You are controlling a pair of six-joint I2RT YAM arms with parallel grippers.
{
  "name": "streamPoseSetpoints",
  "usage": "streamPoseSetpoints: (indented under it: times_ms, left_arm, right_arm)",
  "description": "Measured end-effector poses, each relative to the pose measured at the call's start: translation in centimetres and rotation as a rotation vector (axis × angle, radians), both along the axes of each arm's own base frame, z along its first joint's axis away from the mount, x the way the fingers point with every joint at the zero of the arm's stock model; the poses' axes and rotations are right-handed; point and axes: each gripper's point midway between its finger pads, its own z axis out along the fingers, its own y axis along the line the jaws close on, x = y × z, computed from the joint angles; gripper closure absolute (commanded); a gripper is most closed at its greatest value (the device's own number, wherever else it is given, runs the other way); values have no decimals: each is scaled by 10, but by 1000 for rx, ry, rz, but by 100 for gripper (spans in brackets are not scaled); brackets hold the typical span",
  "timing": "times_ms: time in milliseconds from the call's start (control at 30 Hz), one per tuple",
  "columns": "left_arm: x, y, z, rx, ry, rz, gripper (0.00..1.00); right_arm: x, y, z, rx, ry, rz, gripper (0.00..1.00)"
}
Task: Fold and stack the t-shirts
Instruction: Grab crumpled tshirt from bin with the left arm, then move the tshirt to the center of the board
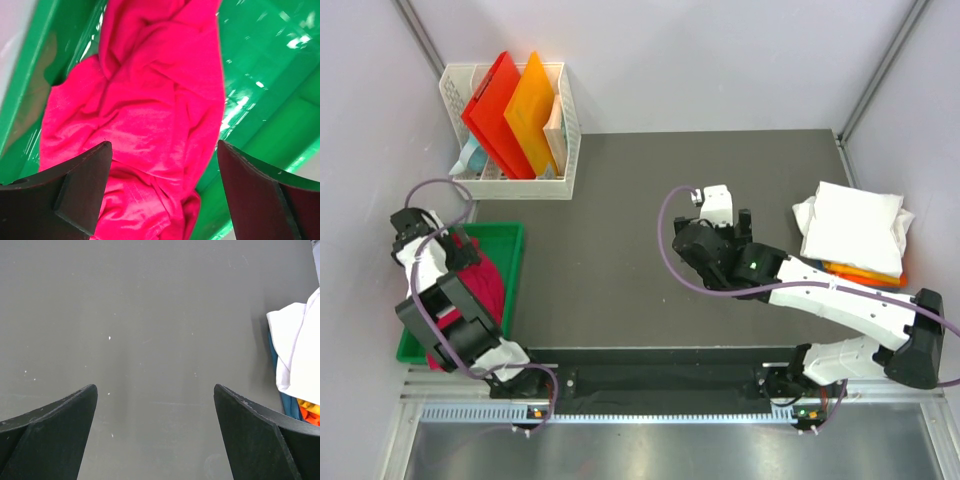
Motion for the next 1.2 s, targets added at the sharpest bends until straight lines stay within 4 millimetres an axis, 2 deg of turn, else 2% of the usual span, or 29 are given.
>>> streamPoseSetpoints:
  times_ms: [300,400,433,500,533,567,767,867,933,1000,1067,1200]
  left_arm:
    - [-14,2,-51,-48,132,-17,21]
    - [-19,-1,-57,-53,148,-28,33]
    - [-19,-1,-58,-49,149,-34,50]
    - [-19,1,-59,-40,149,-42,68]
    - [-19,1,-60,-38,149,-42,93]
    - [-20,1,-61,-33,151,-48,100]
    - [-21,1,-65,-22,146,-58,100]
    - [-21,-2,-57,-15,114,-64,100]
    - [-18,-7,-39,-11,59,-77,100]
    - [-11,-16,-5,-8,-41,-103,100]
    - [4,-24,49,4,-178,-125,100]
    - [57,-37,218,88,-561,-219,100]
  right_arm:
    - [2,1,-6,-24,10,-1,0]
    - [2,1,-6,-24,10,-1,0]
    - [2,1,-6,-24,10,-2,0]
    - [3,0,-6,-24,10,-4,0]
    - [3,-1,-6,-24,10,-5,0]
    - [3,-1,-6,-24,10,-7,0]
    - [2,-4,-11,-36,19,-6,0]
    - [2,-3,-11,-35,19,-5,0]
    - [2,-3,-12,-34,21,-4,0]
    - [2,-4,-11,-31,19,-3,0]
    - [2,-5,-9,-26,16,-6,0]
    - [5,-9,-6,-19,10,-17,0]
